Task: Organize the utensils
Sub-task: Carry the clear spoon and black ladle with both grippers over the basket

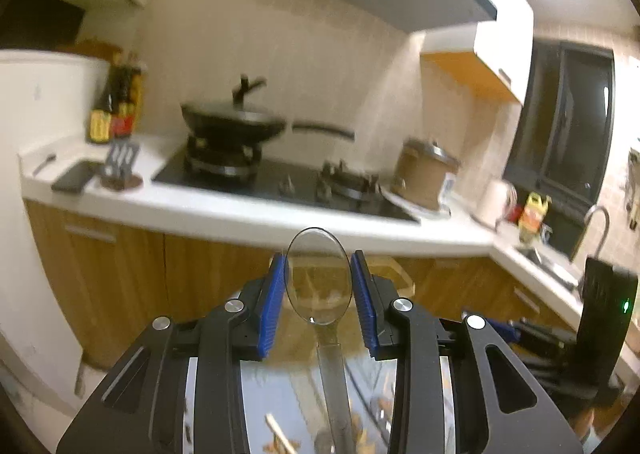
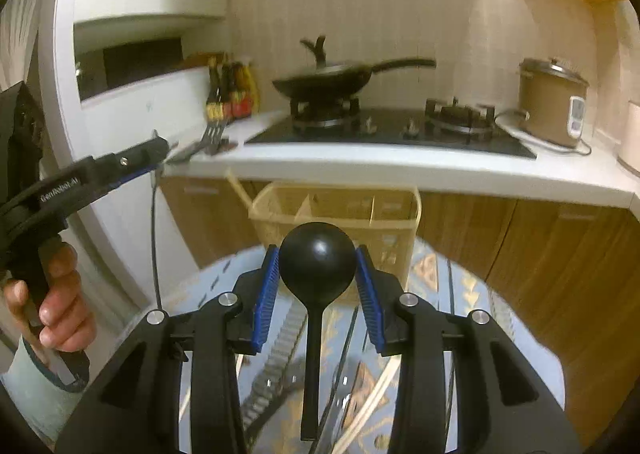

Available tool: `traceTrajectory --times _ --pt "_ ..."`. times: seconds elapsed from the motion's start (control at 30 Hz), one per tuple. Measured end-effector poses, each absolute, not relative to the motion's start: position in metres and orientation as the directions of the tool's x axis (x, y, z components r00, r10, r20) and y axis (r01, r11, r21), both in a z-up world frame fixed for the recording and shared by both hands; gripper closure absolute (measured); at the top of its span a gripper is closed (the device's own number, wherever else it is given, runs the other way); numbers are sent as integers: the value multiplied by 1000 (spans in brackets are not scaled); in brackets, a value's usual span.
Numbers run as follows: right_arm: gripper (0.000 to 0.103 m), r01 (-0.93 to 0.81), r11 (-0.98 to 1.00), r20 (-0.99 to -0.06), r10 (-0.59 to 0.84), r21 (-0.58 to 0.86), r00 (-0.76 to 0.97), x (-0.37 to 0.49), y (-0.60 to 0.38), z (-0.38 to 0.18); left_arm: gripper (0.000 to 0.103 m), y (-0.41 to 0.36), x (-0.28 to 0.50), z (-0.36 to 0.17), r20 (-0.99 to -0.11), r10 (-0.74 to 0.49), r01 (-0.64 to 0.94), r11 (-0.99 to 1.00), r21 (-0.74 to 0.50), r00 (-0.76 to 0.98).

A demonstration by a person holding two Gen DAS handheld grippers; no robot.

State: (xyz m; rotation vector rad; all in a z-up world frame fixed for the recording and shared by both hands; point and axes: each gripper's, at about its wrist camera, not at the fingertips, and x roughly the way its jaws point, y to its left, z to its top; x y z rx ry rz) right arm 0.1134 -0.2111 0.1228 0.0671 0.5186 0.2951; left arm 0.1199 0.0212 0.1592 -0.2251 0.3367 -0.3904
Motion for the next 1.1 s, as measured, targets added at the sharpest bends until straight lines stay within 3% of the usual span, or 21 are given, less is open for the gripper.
traceTrajectory --times 0.47,0.73,1.1 --pt "68 -139 976 -294 184 166 938 179 -234 176 72 -13 162 200 -110 -219 194 960 -200 970" --pt "68 -80 985 -250 117 155 961 228 -241 162 72 -35 200 183 -68 -111 104 990 -99 992" --pt "68 -17 991 -227 48 134 973 259 -241 131 72 -45 231 153 -61 -75 71 995 -69 995"
